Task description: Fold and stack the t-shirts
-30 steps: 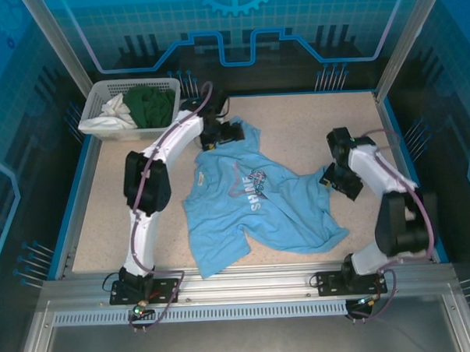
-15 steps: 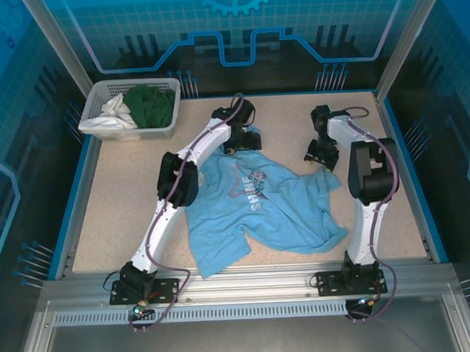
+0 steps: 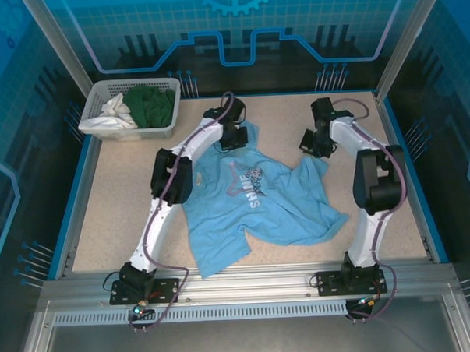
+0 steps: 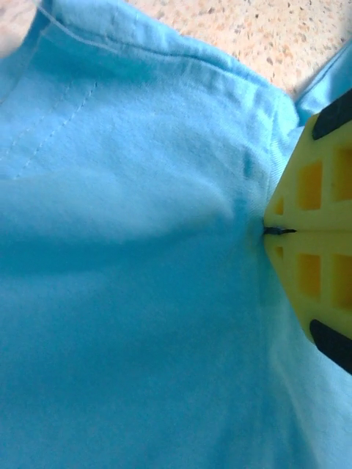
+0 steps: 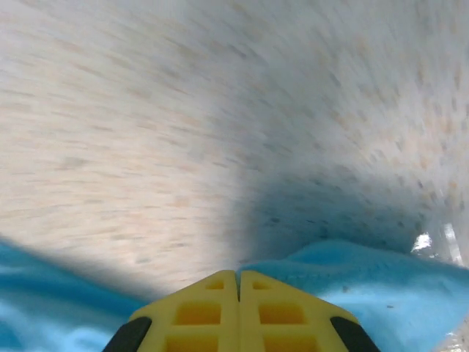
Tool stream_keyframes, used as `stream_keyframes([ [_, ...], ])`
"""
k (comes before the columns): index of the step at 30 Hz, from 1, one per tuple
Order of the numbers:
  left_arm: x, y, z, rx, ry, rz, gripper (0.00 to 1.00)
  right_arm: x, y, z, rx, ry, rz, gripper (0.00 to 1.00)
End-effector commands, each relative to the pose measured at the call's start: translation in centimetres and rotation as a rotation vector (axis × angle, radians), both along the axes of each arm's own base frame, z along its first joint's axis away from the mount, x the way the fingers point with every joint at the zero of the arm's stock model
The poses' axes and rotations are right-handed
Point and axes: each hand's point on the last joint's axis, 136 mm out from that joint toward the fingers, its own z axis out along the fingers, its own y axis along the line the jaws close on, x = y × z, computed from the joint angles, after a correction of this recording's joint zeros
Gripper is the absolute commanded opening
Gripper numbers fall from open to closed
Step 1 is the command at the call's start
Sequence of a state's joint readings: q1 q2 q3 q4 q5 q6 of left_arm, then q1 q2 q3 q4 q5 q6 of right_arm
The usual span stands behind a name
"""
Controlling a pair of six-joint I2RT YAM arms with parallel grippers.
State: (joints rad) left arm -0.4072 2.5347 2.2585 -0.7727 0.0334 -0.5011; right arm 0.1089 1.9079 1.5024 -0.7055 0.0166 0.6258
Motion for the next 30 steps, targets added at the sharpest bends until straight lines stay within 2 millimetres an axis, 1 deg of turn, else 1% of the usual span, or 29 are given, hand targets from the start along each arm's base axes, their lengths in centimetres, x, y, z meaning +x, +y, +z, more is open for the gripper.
stream_keyframes([
  [1, 3.1, 3.0, 10.1, -0.152, -0.281, 0.151, 0.00, 2.9, 3.8, 8.9, 0.053, -0.358, 0.169, 0.00],
  [3, 2.9, 4.5, 12.6, -0.205, -0.410, 0.216, 0.00, 2.7, 4.2, 10.6, 0.067, -0.446, 0.209, 0.00],
  [4, 2.7, 5.0, 14.0, -0.230, -0.498, 0.232, 0.00, 2.5, 3.7, 10.9, 0.048, -0.485, 0.201, 0.00],
  [5, 2.5, 5.4, 14.5, -0.236, -0.550, 0.247, 0.00, 2.4, 3.0, 10.7, 0.027, -0.505, 0.185, 0.04],
  [6, 2.5, 5.9, 14.9, -0.236, -0.587, 0.266, 0.00, 2.3, 1.9, 9.8, 0.005, -0.503, 0.147, 0.13],
  [8, 3.0, 6.6, 14.0, -0.195, -0.588, 0.294, 0.00, 2.3, -1.2, 6.4, -0.021, -0.393, 0.018, 0.45],
  [9, 3.4, 7.2, 12.8, -0.158, -0.540, 0.320, 0.04, 2.4, -2.6, 4.3, -0.006, -0.305, -0.034, 0.49],
  [10, 3.8, 7.9, 11.5, -0.116, -0.473, 0.351, 0.01, 2.3, -3.9, 2.3, -0.001, -0.209, -0.086, 0.51],
  [11, 4.1, 8.4, 10.2, -0.085, -0.413, 0.373, 0.00, 1.6, -5.4, 0.7, -0.025, -0.099, -0.147, 0.56],
  [12, 4.4, 9.0, 8.9, -0.045, -0.345, 0.393, 0.07, 1.4, -6.6, -0.1, -0.038, -0.027, -0.190, 0.61],
  [13, 5.2, 9.2, 8.3, -0.025, -0.296, 0.404, 0.33, 1.2, -7.3, -0.5, -0.040, 0.010, -0.219, 0.69],
  [14, 5.2, 9.4, 7.7, 0.002, -0.222, 0.401, 0.56, 0.9, -7.7, -0.4, -0.043, 0.033, -0.245, 0.74],
  [15, 5.1, 9.6, 7.4, 0.035, -0.156, 0.394, 0.75, 0.9, -7.8, 0.3, -0.026, 0.025, -0.252, 0.75],
  [16, 4.9, 9.6, 7.5, 0.068, -0.122, 0.376, 0.80, 0.8, -7.7, 1.1, -0.005, 0.007, -0.254, 0.77],
  [17, 4.5, 9.7, 7.4, 0.091, -0.096, 0.366, 0.82, 0.7, -7.5, 1.7, 0.008, -0.009, -0.250, 0.78],
  [19, 3.2, 10.4, 8.0, 0.118, -0.081, 0.375, 0.86, 0.0, -6.5, 2.7, 0.049, -0.029, -0.225, 0.78],
  [20, 2.5, 10.8, 8.4, 0.126, -0.088, 0.382, 0.87, -0.4, -6.0, 2.9, 0.060, -0.027, -0.210, 0.78],
  [21, 1.5, 11.1, 8.4, 0.133, -0.086, 0.392, 0.89, -1.1, -5.7, 3.0, 0.065, -0.019, -0.199, 0.77],
  [23, -0.4, 11.0, 8.4, 0.112, -0.090, 0.397, 0.90, -3.4, -5.6, 2.1, 0.044, 0.042, -0.209, 0.76],
  [24, -1.8, 10.6, 7.9, 0.099, -0.072, 0.387, 0.89, -4.7, -5.6, 1.5, 0.044, 0.080, -0.219, 0.76],
  [26, -4.6, 8.9, 6.7, 0.089, -0.013, 0.321, 0.86, -7.1, -5.2, 0.1, 0.048, 0.142, -0.216, 0.75],
  [27, -6.4, 8.0, 5.6, 0.110, 0.031, 0.272, 0.85, -8.3, -5.1, -0.5, 0.036, 0.168, -0.215, 0.74],
  [28, -8.1, 7.1, 5.0, 0.129, 0.059, 0.227, 0.83, -9.7, -5.3, -1.1, 0.012, 0.202, -0.222, 0.74],
  [30, -11.4, 6.3, 2.9, 0.159, 0.120, 0.171, 0.82, -11.9, -5.5, -2.1, -0.018, 0.249, -0.229, 0.74],
])
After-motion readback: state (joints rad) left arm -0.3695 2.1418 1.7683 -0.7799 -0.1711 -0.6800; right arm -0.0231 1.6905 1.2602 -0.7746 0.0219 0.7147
